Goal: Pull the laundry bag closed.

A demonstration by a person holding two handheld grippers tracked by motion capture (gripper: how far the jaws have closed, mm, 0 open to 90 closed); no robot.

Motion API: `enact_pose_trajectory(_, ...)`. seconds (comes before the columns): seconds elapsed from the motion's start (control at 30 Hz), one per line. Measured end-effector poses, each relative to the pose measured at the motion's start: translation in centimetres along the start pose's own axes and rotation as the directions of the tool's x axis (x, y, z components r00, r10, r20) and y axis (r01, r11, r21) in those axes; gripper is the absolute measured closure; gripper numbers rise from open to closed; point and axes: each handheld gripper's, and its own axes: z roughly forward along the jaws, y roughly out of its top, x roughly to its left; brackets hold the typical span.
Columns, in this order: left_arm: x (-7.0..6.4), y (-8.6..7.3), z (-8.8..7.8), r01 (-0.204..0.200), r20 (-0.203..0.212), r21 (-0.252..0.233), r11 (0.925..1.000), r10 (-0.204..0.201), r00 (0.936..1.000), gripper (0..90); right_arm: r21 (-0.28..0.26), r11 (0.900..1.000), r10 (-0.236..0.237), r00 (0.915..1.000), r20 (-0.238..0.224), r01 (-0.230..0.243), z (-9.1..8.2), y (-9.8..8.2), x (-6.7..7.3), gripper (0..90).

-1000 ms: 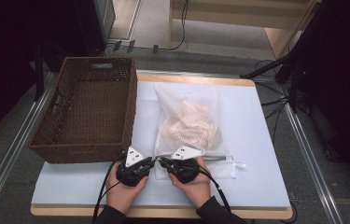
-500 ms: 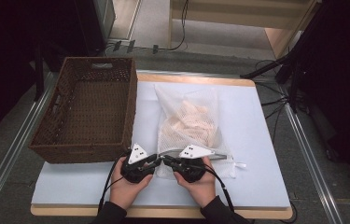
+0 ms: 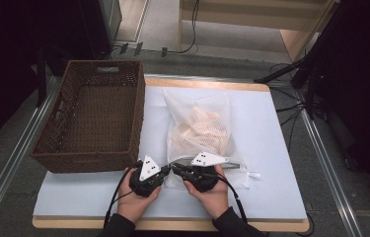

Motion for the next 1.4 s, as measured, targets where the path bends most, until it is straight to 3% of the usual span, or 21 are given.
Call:
enact_pose_trajectory(0.13, 0.1, 0.0, 0.0, -0.001, 0.015, 0.006, 1.0000, 0.001, 0.9999, 89.1, 0.055, 0.998, 0.001, 1.0000, 0.009, -0.001, 0.5, -0.2, 0.1, 86.0)
enact_pose_trajectory(0.33, 0.3, -0.1, -0.2, 0.007, 0.033, -0.007, 1.0000, -0.007, 0.9994, 89.4, 0.038, 0.999, -0.019, 0.9996, 0.022, 0.019, 0.1, -0.3, 0.4, 86.9)
enact_pose_trajectory(0.47, 0.0, -0.1, -0.1, -0.007, 0.017, -0.003, 1.0000, 0.007, 0.9998, 89.4, 0.018, 1.000, -0.004, 0.9999, 0.012, 0.003, 0.1, -0.3, 0.3, 82.9)
enact_pose_trajectory(0.67, 0.0, -0.1, -0.1, -0.013, 0.013, 0.003, 0.9999, 0.013, 0.9998, 89.5, 0.012, 1.000, 0.024, 0.9997, -0.010, -0.024, 0.0, -0.3, 0.0, 86.6)
enact_pose_trajectory(0.73, 0.0, -0.1, -0.1, -0.013, 0.011, 0.006, 0.9999, 0.013, 0.9999, 89.6, 0.014, 1.000, 0.011, 0.9999, 0.000, -0.011, -0.1, -0.3, 0.1, 86.9)
enact_pose_trajectory(1.03, 0.5, -0.2, -0.4, 0.047, 0.014, -0.019, 0.9987, -0.047, 0.9988, 90.0, 0.008, 1.000, 0.018, 0.9989, 0.043, -0.018, -0.8, -0.4, -0.4, 87.2)
enact_pose_trajectory(1.4, 0.6, -0.3, -0.5, 0.059, 0.017, -0.024, 0.9980, -0.059, 0.9981, 90.0, -0.004, 1.000, 0.021, 0.9970, 0.075, -0.021, -2.1, -1.0, -1.1, 87.1)
